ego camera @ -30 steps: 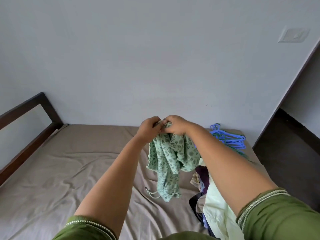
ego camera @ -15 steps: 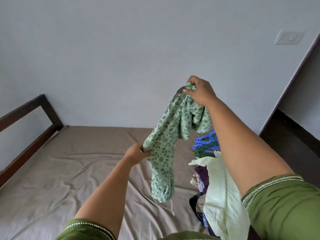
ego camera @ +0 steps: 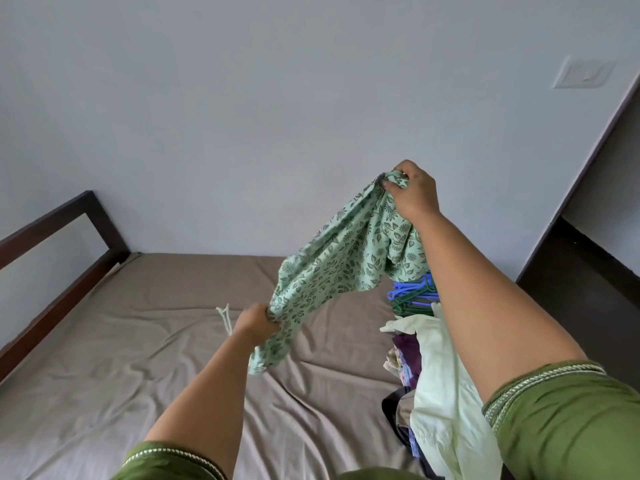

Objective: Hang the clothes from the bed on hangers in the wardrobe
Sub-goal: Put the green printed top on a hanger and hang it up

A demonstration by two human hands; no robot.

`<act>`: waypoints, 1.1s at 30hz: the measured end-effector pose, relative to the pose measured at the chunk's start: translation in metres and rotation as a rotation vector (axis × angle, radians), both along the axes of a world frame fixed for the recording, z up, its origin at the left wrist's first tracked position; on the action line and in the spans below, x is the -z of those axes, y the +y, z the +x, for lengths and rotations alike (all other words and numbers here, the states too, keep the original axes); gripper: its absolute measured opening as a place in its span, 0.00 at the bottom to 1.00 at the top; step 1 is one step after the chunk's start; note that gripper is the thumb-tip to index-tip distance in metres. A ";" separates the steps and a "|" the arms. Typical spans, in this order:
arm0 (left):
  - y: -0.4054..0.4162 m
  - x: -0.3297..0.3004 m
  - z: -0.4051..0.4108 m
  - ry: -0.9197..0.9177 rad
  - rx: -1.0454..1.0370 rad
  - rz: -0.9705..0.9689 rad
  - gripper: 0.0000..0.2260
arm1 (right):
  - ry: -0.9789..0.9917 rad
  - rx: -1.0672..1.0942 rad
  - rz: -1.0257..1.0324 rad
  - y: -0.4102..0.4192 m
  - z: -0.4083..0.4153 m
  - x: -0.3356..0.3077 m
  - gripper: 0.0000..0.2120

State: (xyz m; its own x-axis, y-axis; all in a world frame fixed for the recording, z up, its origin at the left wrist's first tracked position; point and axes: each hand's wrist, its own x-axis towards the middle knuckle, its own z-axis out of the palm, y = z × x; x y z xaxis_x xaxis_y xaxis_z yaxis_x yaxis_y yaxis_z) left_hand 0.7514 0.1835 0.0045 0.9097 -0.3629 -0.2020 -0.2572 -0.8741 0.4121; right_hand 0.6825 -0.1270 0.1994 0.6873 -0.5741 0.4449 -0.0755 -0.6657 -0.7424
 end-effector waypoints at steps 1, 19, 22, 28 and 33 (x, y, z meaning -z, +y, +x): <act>0.006 0.005 -0.002 0.037 -0.020 0.065 0.09 | -0.020 0.030 0.002 -0.001 0.000 0.001 0.10; -0.066 -0.062 -0.014 0.334 0.179 0.105 0.37 | 0.380 -0.008 -0.062 0.033 -0.008 0.123 0.14; -0.073 -0.065 -0.010 0.278 0.139 0.042 0.22 | 0.345 0.001 -0.077 0.039 -0.009 0.127 0.15; -0.074 -0.080 -0.014 0.804 -0.202 -0.672 0.12 | 0.273 0.030 -0.009 0.062 -0.006 0.112 0.26; -0.074 -0.092 -0.017 0.964 -0.232 -1.043 0.14 | 0.371 -0.154 0.094 0.092 0.000 0.101 0.25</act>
